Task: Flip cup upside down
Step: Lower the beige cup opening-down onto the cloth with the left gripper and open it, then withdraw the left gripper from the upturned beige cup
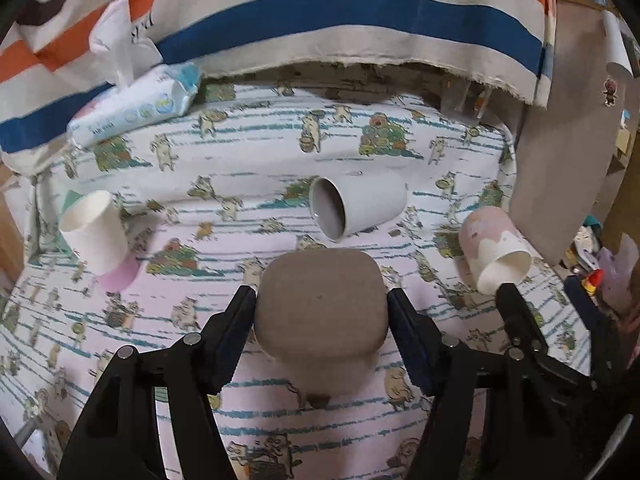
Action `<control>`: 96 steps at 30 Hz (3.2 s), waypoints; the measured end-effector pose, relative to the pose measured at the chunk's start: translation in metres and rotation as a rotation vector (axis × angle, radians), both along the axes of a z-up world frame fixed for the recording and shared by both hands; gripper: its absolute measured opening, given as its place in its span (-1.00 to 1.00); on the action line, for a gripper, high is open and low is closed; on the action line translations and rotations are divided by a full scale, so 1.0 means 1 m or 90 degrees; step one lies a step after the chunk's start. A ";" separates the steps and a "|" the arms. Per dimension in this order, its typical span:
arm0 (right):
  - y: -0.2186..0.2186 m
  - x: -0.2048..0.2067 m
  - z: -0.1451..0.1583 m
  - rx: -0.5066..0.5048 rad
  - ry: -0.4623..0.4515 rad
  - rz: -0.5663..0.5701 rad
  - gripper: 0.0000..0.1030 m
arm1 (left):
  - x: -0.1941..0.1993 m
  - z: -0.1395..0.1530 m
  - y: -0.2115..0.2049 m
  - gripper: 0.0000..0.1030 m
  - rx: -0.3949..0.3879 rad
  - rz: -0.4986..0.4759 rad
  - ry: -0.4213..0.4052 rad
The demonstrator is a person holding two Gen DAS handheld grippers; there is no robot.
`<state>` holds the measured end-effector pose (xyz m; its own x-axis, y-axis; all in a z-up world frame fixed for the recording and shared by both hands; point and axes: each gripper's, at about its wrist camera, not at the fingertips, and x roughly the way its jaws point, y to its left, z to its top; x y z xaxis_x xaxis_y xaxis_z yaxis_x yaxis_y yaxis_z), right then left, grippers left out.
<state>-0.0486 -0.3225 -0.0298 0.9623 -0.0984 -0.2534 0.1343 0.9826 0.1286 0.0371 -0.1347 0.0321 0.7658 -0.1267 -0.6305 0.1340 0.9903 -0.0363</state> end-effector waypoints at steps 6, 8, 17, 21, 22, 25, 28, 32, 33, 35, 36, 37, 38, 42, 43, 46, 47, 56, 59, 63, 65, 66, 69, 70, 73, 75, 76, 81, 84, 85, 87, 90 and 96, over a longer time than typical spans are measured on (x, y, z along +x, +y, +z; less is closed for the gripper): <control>0.002 -0.001 0.001 -0.004 0.000 -0.002 0.99 | -0.005 0.004 -0.002 0.27 0.055 0.024 -0.052; 0.002 -0.001 0.001 -0.004 0.001 -0.002 0.99 | -0.006 0.005 -0.001 0.27 0.056 0.028 -0.062; 0.001 0.000 0.001 -0.003 0.001 -0.001 0.99 | -0.001 -0.014 0.004 0.27 0.051 0.020 -0.068; 0.001 0.000 0.001 -0.003 0.001 -0.001 0.99 | -0.002 -0.022 0.006 0.28 0.045 0.019 -0.084; 0.001 0.000 0.001 -0.003 0.000 -0.002 0.99 | -0.003 -0.023 0.006 0.28 0.042 0.020 -0.091; 0.001 0.000 0.001 -0.003 0.001 -0.001 0.99 | -0.007 -0.026 0.008 0.28 0.035 0.016 -0.108; 0.002 0.000 0.001 -0.003 0.001 -0.002 0.99 | -0.010 -0.029 0.001 0.43 0.065 -0.001 -0.118; 0.003 0.000 0.001 -0.004 0.000 -0.003 0.99 | -0.024 -0.022 0.006 0.57 0.049 0.003 -0.160; 0.002 0.000 0.001 -0.004 0.001 -0.002 0.99 | -0.029 -0.019 0.008 0.68 0.040 -0.001 -0.176; 0.003 0.000 0.001 -0.007 0.001 -0.001 0.99 | -0.037 -0.012 0.011 0.77 0.037 -0.005 -0.204; 0.004 0.000 0.001 -0.008 0.001 -0.001 0.99 | -0.039 -0.008 0.012 0.79 0.037 -0.007 -0.216; 0.004 0.000 0.001 -0.009 0.001 0.000 0.99 | -0.042 -0.005 0.014 0.83 0.040 -0.011 -0.229; 0.004 0.000 0.001 -0.009 0.001 0.000 0.99 | -0.045 -0.002 0.015 0.85 0.044 -0.013 -0.241; 0.004 0.000 0.001 -0.008 0.001 -0.001 0.99 | -0.052 0.004 0.026 0.92 0.035 -0.002 -0.264; 0.004 0.000 0.001 -0.008 0.001 -0.001 0.99 | -0.053 0.005 0.030 0.94 0.025 -0.002 -0.264; 0.004 0.000 0.001 -0.008 0.001 -0.001 0.99 | -0.055 0.005 0.038 0.95 0.019 0.002 -0.264; 0.004 0.000 0.001 -0.008 0.001 -0.001 0.99 | -0.056 0.006 0.040 0.95 0.021 0.005 -0.267; 0.004 0.000 0.001 -0.008 0.001 0.002 0.99 | -0.072 0.017 0.064 0.99 0.024 0.023 -0.322; 0.005 0.000 0.001 -0.009 0.001 0.002 0.99 | -0.080 0.021 0.074 0.99 0.031 0.039 -0.359; 0.008 0.000 0.001 -0.013 0.002 0.008 0.99 | -0.084 0.025 0.092 0.99 0.013 0.047 -0.376; 0.009 0.000 0.001 -0.016 0.002 0.011 0.99 | -0.084 0.024 0.099 0.99 0.009 0.051 -0.376; 0.010 0.000 0.001 -0.017 0.002 0.011 0.99 | -0.083 0.024 0.102 0.99 0.009 0.053 -0.375; 0.010 0.000 0.001 -0.017 0.002 0.012 0.99 | -0.083 0.020 0.110 0.99 0.014 0.062 -0.374; 0.011 0.001 0.001 -0.017 0.003 0.012 0.99 | -0.083 0.018 0.113 0.99 0.015 0.064 -0.375; 0.011 0.001 0.001 -0.019 0.003 0.013 0.99 | -0.081 0.009 0.123 0.99 0.010 0.060 -0.372; 0.012 0.001 0.001 -0.023 0.004 0.015 0.99 | -0.077 0.002 0.130 0.99 0.007 0.068 -0.358; 0.013 0.001 0.001 -0.025 0.004 0.016 0.99 | -0.074 -0.002 0.133 0.99 0.003 0.072 -0.348; 0.016 0.001 0.001 -0.033 0.004 0.024 0.99 | -0.068 -0.017 0.145 0.99 -0.012 0.084 -0.322; 0.016 0.001 0.001 -0.032 0.004 0.023 0.99 | -0.065 -0.022 0.148 0.99 -0.015 0.086 -0.314; 0.016 0.001 0.001 -0.032 0.004 0.022 0.99 | -0.064 -0.023 0.147 0.99 -0.014 0.083 -0.311; 0.016 0.001 0.001 -0.032 0.004 0.022 0.99 | -0.064 -0.025 0.145 0.99 -0.009 0.076 -0.309; 0.016 0.001 0.001 -0.032 0.004 0.023 0.99 | -0.062 -0.027 0.138 0.99 0.008 0.065 -0.295; 0.018 0.001 0.001 -0.034 0.004 0.022 0.99 | -0.051 -0.033 0.138 0.99 0.007 0.072 -0.251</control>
